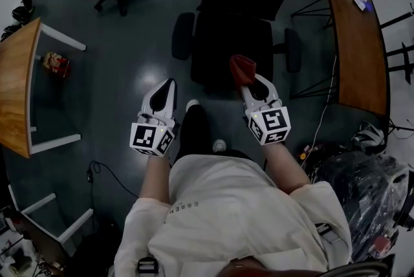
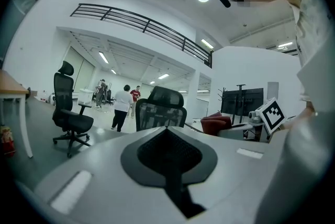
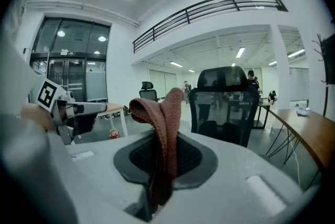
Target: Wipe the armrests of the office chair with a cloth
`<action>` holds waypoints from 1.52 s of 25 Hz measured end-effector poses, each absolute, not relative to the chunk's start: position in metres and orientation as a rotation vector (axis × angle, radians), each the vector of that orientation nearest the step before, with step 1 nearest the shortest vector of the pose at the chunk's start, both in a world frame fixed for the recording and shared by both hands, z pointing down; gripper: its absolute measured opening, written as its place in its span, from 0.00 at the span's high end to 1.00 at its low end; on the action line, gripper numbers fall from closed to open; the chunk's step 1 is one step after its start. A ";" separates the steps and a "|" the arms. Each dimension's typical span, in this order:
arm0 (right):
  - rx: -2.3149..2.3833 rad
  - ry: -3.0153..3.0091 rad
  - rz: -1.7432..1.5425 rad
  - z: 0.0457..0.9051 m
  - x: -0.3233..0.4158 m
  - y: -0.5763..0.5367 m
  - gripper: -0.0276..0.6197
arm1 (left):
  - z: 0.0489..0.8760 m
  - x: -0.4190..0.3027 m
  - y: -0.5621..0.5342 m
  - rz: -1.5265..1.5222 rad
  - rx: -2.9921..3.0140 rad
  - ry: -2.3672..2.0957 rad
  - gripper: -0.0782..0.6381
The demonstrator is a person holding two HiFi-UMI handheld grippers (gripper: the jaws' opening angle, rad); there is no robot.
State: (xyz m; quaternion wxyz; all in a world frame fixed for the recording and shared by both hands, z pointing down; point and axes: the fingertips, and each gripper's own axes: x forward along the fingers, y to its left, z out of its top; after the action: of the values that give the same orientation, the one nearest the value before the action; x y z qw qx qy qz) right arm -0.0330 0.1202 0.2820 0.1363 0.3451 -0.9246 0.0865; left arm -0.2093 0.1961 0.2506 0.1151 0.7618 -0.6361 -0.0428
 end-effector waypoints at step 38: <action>0.562 -2.233 0.030 0.519 -0.320 -0.103 0.89 | 0.492 -0.348 0.044 0.052 1.985 -1.544 0.88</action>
State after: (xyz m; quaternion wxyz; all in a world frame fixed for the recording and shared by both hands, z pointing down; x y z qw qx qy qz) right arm -0.3197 -0.1034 0.5192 0.4071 0.2229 -0.8857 0.0117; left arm -0.3482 0.0445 0.4922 0.3078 0.7508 -0.5841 0.0196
